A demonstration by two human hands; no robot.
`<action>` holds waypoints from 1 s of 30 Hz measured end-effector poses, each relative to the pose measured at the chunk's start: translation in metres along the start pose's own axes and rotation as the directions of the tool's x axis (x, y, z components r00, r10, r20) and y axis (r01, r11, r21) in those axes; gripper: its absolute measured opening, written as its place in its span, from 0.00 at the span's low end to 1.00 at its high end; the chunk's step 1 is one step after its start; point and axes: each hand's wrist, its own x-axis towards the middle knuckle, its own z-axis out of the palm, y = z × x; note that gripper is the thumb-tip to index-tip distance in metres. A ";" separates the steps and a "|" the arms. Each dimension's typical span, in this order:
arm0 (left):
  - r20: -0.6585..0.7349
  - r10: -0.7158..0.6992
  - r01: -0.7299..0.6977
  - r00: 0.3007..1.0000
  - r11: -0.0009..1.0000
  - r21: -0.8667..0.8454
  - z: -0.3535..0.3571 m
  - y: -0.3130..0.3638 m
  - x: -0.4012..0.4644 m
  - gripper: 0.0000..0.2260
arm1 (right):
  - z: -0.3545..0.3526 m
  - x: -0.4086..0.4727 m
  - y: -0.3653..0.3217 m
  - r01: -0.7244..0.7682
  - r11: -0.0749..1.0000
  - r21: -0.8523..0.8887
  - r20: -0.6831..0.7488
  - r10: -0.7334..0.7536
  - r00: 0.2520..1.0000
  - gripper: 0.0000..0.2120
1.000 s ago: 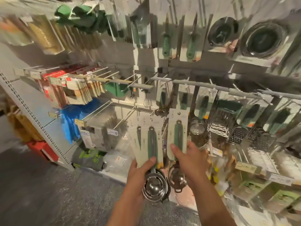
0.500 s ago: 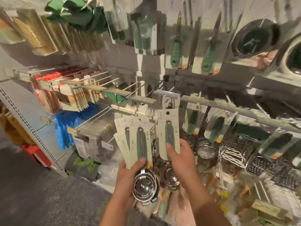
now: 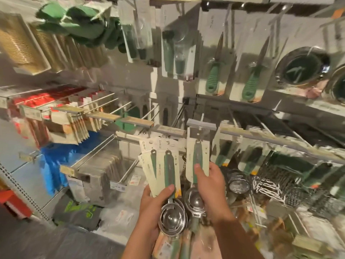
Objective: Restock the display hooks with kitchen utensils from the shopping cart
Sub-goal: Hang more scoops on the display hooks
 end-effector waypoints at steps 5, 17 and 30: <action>0.017 -0.014 0.014 1.000 1.000 0.002 -0.007 -0.002 0.003 0.34 | 0.004 0.021 -0.014 -0.020 0.997 -0.070 -0.024 0.019 1.000 0.29; 0.108 -0.026 0.029 0.994 0.999 -0.023 -0.006 -0.014 -0.006 0.28 | 0.005 -0.038 0.001 -0.143 0.989 0.039 0.246 0.129 0.961 0.06; 0.109 -0.032 0.035 0.993 0.999 -0.021 -0.011 -0.014 -0.016 0.25 | 0.022 -0.042 0.021 -0.148 0.981 0.123 0.329 0.100 0.939 0.09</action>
